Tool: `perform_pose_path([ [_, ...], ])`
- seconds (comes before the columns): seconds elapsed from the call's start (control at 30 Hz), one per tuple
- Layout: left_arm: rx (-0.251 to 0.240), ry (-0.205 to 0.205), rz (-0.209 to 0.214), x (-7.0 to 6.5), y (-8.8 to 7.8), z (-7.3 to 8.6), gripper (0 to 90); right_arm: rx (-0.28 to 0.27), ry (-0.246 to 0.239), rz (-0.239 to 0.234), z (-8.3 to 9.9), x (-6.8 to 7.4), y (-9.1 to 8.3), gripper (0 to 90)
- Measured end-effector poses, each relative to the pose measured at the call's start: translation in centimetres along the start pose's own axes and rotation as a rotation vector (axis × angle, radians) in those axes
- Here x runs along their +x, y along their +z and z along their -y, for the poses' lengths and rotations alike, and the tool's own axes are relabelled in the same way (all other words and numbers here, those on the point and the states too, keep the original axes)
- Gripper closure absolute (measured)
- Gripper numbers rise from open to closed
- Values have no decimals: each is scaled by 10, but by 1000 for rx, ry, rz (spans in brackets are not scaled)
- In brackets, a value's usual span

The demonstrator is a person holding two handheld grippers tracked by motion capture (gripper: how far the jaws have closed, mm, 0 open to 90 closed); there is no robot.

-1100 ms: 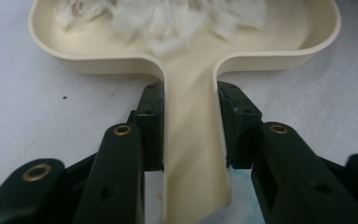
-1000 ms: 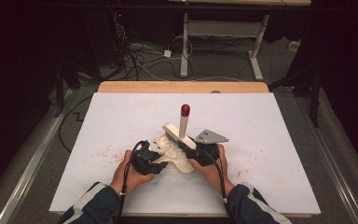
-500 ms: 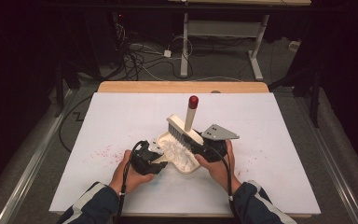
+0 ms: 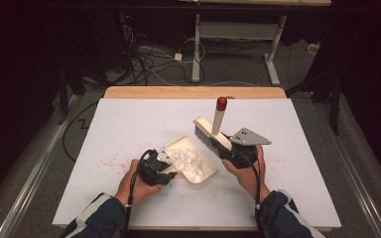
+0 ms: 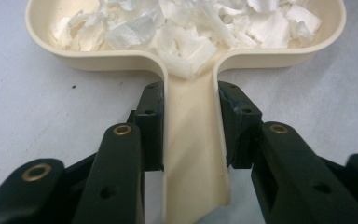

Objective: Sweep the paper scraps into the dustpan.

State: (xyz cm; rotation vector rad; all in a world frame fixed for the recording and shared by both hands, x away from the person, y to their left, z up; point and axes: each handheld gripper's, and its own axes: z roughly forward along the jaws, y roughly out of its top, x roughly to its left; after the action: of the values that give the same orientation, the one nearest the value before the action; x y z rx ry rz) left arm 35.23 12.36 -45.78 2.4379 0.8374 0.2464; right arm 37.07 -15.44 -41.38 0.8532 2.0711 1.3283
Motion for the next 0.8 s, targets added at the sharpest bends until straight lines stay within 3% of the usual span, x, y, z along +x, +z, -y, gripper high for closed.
perform_pose_path([
  [0.13,7,-7,4,3,-3,4,637,55,-18,12,10,-6,2,676],
  [0.33,20,-9,3,4,-2,4,638,145,-27,-5,28,-10,8,676],
  [0.47,24,-12,3,5,0,4,638,153,-20,-66,31,-4,9,677],
  [0.63,24,-11,2,5,0,4,637,160,-45,-143,26,12,6,676],
  [0.8,27,-9,0,6,-1,5,637,151,-51,-181,21,23,-2,677],
])
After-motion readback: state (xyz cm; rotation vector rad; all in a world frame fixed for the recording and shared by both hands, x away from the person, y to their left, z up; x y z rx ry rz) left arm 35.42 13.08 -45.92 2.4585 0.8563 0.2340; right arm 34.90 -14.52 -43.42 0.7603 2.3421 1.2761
